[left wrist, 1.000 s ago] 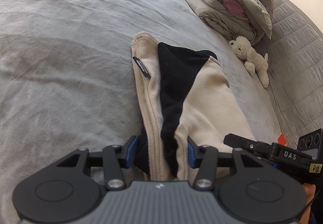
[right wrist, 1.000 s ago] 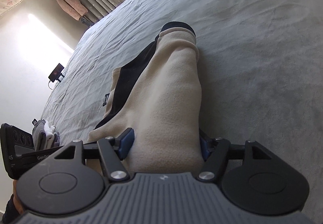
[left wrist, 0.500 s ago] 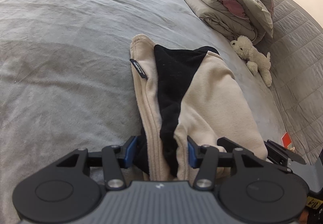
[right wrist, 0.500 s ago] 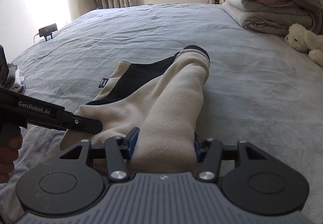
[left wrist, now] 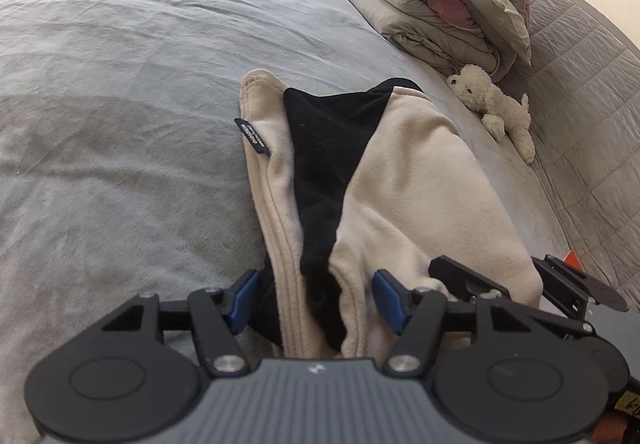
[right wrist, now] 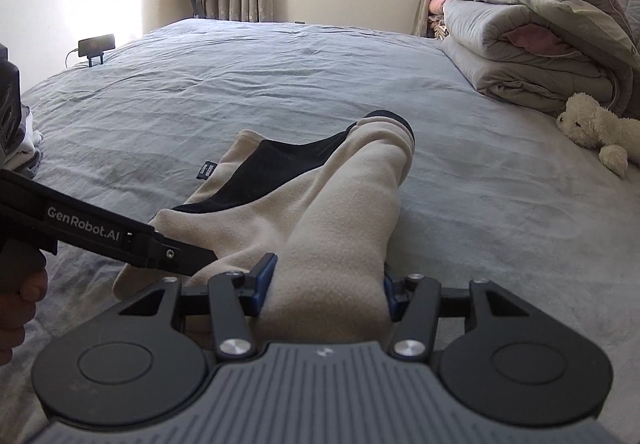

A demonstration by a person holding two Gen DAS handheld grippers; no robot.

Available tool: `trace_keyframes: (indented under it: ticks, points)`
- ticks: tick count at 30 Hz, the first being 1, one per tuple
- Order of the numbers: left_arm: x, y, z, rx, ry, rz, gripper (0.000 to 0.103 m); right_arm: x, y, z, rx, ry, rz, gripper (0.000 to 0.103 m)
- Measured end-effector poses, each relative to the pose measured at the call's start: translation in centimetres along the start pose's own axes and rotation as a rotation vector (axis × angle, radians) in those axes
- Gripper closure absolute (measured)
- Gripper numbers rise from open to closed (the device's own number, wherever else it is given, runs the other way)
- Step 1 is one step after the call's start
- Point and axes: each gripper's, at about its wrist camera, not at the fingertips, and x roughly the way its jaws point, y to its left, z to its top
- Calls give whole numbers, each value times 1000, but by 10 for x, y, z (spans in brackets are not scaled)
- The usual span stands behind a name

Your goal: Fold clothes

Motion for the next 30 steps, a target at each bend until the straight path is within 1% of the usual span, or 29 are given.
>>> trace_keyframes:
  ticks: [1,3,4,6,8,11,14,15,18,20,22,23,25,27,28,29,30]
  points:
    - [0,1,1,-7,0,-6,45,0,0,0,-1,-2,1,49]
    - [-2,2,1,-22,-3,-14,52,0,-2,2,0,-5,3,49]
    - [-3,2,1,-28,-7,-17,54,-1,-2,2,1,-8,4,49]
    - [-5,1,2,-41,-13,-23,61,-3,0,4,-18,-21,-6,49]
    - [-9,-1,2,-48,-28,-37,65,-6,2,5,-45,-42,-23,50]
    - [-15,-9,1,-44,-52,-77,67,-16,0,10,-86,-99,-58,51]
    - [-21,-16,0,-27,-73,-99,67,-23,-9,15,-76,-133,-64,51]
    - [-22,-19,0,-22,-79,-105,67,-22,-12,15,-67,-132,-61,51]
    - [-19,-19,0,-17,-73,-102,67,-17,-21,16,-40,-115,-49,51]
    - [-13,-20,-1,-7,-54,-84,67,-12,-22,14,-36,-91,-42,51]
    - [-6,-21,-3,11,-22,-53,67,-5,-24,12,-21,-48,-29,51]
    - [-5,-21,-3,13,-21,-51,67,-2,-25,10,-12,-26,-21,51]
    - [-3,-21,-4,17,-18,-47,66,6,-35,7,53,36,-9,50]
    - [-1,-20,-5,18,-15,-45,62,9,-51,6,156,76,24,46]
    - [0,-18,-4,8,-8,-51,60,10,-58,5,211,88,40,42]
    - [2,-15,-3,1,0,-58,54,10,-66,5,265,100,54,37]
    - [4,-12,-1,-10,12,-65,49,10,-73,4,319,111,69,35]
